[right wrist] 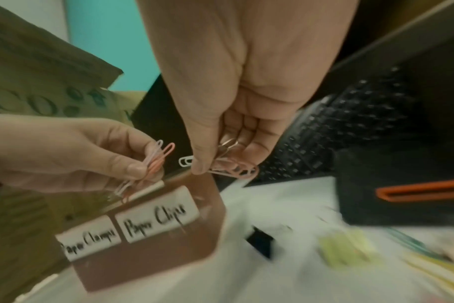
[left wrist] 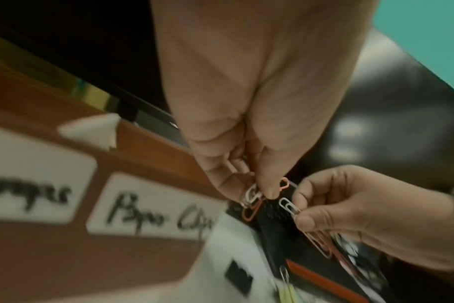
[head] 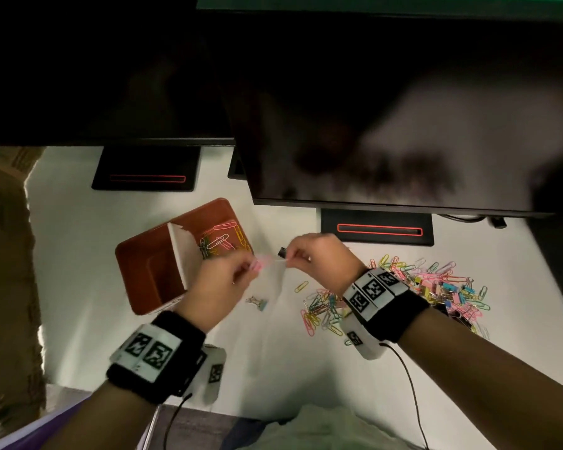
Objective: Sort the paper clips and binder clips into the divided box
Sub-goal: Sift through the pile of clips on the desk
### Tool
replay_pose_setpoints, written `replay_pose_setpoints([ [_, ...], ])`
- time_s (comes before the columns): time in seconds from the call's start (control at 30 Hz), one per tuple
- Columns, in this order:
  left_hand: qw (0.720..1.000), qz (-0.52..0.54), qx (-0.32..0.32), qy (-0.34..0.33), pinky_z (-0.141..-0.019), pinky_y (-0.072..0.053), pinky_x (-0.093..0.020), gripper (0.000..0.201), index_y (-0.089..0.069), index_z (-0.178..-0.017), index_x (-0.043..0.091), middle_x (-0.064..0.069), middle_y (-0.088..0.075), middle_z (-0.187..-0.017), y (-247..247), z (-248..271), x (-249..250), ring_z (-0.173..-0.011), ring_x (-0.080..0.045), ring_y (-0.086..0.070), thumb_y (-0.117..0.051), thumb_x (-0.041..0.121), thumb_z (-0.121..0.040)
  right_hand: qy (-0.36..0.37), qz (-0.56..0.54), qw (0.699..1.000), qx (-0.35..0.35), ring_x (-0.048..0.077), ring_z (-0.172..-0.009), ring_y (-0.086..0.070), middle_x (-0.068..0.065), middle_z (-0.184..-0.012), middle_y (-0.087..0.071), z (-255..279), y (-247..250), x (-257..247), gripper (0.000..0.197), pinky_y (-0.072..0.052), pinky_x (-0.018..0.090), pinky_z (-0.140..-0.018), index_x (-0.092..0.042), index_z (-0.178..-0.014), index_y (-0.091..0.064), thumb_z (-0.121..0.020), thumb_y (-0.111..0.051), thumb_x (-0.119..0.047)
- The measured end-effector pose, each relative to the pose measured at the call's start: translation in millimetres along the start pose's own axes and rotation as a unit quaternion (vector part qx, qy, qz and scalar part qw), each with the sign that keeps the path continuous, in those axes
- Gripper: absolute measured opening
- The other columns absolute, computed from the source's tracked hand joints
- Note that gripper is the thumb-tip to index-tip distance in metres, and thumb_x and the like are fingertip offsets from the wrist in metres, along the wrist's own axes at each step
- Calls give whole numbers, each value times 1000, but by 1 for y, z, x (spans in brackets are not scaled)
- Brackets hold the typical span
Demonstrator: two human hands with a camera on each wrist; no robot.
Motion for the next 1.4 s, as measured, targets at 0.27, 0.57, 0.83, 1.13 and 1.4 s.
replay_pose_setpoints([
  [0.27, 973, 84, 158, 147, -85, -49, -31, 12, -66, -91, 6, -7, -68, -89, 87, 5, -43, -81, -15, -61, -69, 11, -80, -14, -78, 996, 38, 19, -87, -64, 8, -97, -70, -65, -17, -77, 22, -53, 35, -85, -10, -99, -68, -85, -66, -26],
  [0.57, 998, 2, 56, -7, -76, -49, -18, 27, -63, -108, 21, 7, -59, -100, 17, 15, 3, -86, -4, -59, -69, 20, -81, -109, -49, 986, 116, 11, -79, -60, 0, -101, -68, 13, 42, 34, 16, -49, 22, -77, -17, -102, -67, -90, -58, -23],
  [0.83, 994, -71, -85, 23, -88, -46, -28, 40, -54, -121, 16, -4, -52, -114, -116, -10, -7, -97, -18, -55, -64, 18, -83, -206, 59, 977, 13, 16, -95, -60, 3, -112, -64, 51, 19, 132, 26, -49, 27, -82, -21, -113, -62, -87, -60, -21],
  [1.13, 988, -127, -63, 58, -78, -48, -29, 11, -63, -93, 11, -5, -62, -93, -135, -37, -23, -88, -20, -57, -58, 7, -83, -231, 99, 967, -52, 30, -111, -54, 10, -127, -46, 25, -6, 143, 36, -48, 39, -95, -23, -124, -50, -90, -57, -28],
  [1.4, 989, -95, -113, -10, -74, -45, -28, 9, -61, -83, 12, -2, -51, -85, -136, -31, -15, -78, -18, -52, -56, 5, -85, -230, 44, 972, -3, 27, -91, -61, 7, -98, -66, 34, 1, 152, 31, -52, 37, -79, -17, -116, -43, -88, -51, -6],
])
Point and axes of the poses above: each hand's wrist, its own z-axis away from the middle knuckle, its own y-axis out of the back of the hand, x = y × z, the point moved 10 cm from there along -z, towards the middle knuckle
